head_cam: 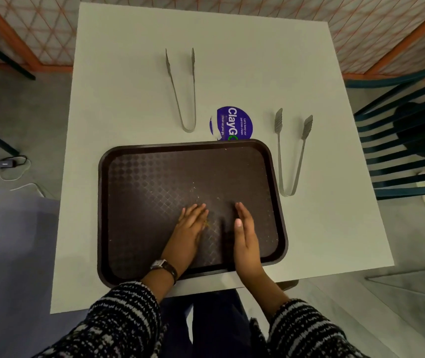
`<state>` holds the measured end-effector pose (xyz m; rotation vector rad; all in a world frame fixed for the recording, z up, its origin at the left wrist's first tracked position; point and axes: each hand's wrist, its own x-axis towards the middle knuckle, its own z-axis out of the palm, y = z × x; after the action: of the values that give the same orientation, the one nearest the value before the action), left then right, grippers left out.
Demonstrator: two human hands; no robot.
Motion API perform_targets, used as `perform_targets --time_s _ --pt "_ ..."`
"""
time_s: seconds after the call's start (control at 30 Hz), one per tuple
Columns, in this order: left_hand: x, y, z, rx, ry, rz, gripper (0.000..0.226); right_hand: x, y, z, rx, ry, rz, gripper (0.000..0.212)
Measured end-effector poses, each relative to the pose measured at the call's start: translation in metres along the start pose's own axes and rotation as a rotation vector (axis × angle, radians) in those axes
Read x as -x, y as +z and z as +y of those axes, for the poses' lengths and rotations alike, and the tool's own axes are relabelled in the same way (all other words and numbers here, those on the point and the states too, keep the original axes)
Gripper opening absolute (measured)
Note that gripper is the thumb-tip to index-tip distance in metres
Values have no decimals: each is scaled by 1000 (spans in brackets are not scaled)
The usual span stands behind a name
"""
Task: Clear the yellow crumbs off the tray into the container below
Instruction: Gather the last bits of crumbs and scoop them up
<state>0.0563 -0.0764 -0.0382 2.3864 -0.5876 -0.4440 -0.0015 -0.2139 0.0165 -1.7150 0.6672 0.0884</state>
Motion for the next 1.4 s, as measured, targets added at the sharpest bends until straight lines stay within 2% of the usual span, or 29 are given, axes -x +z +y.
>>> perform_targets --time_s 0.1,0.23,0.43,0.53,0.63,0.7,0.77,0.87,1.07,1.27,1.4 --pt "3 0 -1 59 6 28 44 6 -2 1 12 -3 19 48" --pt "6 -1 1 65 2 88 48 14 -1 4 9 20 32 42" --pt "9 -7 1 82 -8 154 42 21 0 1 -13 34 29 42" --pt "14 -20 12 273 -207 262 38 23 0 -4 -45 42 36 41" --pt "13 -43 32 728 -554 401 32 25 2 -7 -87 51 54 41" --pt "7 -58 36 1175 -760 331 32 27 4 -9 -118 47 74 40" --pt "4 -70 37 1517 -838 181 28 28 7 -12 -158 48 95 38" --pt "7 -78 40 1746 -826 65 22 30 11 -15 -211 48 114 39" --pt "18 -59 44 1892 -834 -92 35 38 4 -9 -388 96 114 57" --pt "31 -29 71 1895 -846 -186 44 54 -38 9 -520 205 152 48" --pt "40 7 103 1866 -841 -273 43 70 -82 25 -571 197 204 45"
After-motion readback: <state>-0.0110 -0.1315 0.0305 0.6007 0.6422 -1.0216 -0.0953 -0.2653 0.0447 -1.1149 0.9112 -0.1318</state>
